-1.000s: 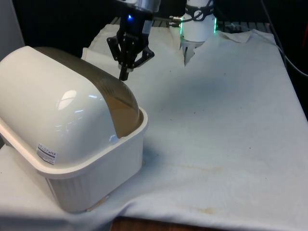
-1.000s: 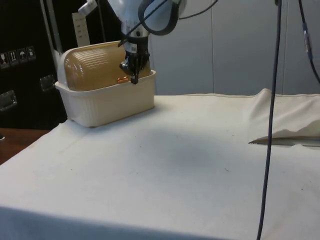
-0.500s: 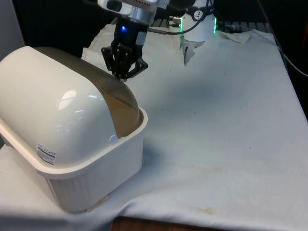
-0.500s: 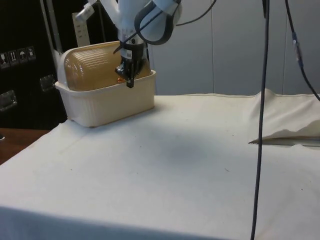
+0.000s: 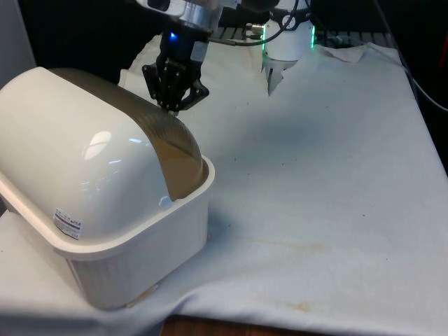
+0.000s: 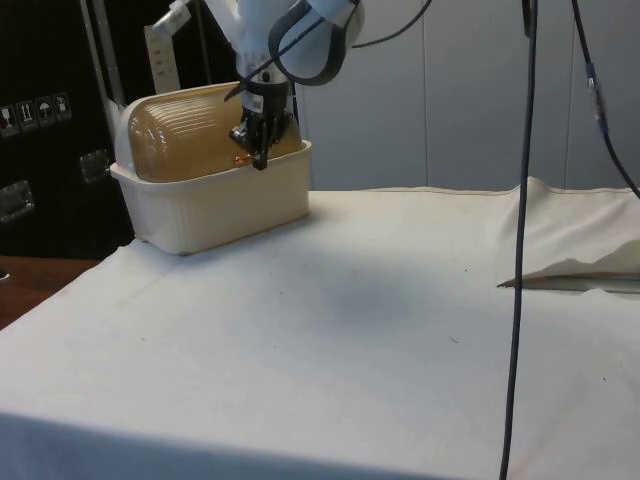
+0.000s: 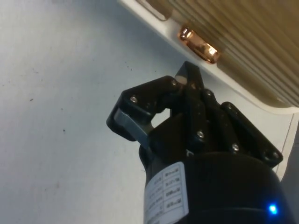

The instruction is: Open the lid, then close it.

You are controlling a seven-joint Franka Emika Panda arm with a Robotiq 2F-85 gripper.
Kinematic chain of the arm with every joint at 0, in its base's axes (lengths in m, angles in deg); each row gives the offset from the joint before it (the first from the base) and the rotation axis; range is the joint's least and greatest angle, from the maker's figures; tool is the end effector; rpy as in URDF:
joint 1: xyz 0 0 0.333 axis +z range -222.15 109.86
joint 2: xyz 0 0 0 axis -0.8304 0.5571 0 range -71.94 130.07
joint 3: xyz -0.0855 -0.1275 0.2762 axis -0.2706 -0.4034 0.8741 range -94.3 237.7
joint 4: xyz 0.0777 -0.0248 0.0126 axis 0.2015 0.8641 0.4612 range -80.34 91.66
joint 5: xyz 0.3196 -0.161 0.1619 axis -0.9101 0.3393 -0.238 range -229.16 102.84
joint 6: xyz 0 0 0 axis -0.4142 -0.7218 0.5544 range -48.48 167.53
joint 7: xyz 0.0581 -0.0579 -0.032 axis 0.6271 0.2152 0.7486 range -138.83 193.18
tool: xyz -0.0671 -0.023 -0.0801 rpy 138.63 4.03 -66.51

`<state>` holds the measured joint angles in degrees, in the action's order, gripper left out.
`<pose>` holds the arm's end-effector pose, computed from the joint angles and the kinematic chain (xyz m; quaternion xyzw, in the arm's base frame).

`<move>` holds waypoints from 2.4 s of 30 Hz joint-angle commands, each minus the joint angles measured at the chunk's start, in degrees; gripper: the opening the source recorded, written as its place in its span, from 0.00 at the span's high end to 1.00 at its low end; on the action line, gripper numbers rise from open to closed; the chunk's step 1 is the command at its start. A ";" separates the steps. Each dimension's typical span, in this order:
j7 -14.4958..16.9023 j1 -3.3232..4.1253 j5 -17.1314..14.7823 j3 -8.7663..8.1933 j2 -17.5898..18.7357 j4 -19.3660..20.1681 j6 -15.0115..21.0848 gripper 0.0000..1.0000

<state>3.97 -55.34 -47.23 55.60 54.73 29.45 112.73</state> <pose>0.6264 -0.1466 0.2826 0.9581 -0.1832 0.1883 0.1139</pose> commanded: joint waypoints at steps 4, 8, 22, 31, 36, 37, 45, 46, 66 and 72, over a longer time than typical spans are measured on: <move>-0.92 -0.23 -0.52 0.34 0.23 -0.40 0.69 1.00; -1.55 -0.29 -0.63 0.52 0.34 -0.63 0.57 1.00; -4.93 -0.11 -0.17 -0.34 1.83 -2.64 1.38 1.00; -6.42 0.00 0.00 -0.34 1.43 -2.92 0.97 1.00; -8.48 0.63 0.74 -1.55 1.32 -3.38 2.01 1.00; -8.88 0.63 0.80 -1.60 1.20 -3.44 2.06 1.00; -10.08 0.69 0.80 -1.72 0.69 -3.61 2.41 1.00; -10.26 0.69 0.80 -1.72 0.57 -3.61 2.41 1.00; -12.83 0.06 0.17 -1.03 -0.86 -4.30 2.06 1.00; -15.36 0.92 1.55 -2.75 -0.57 -5.16 3.04 1.00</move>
<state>-9.95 -55.28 -46.95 54.40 53.87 24.64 115.07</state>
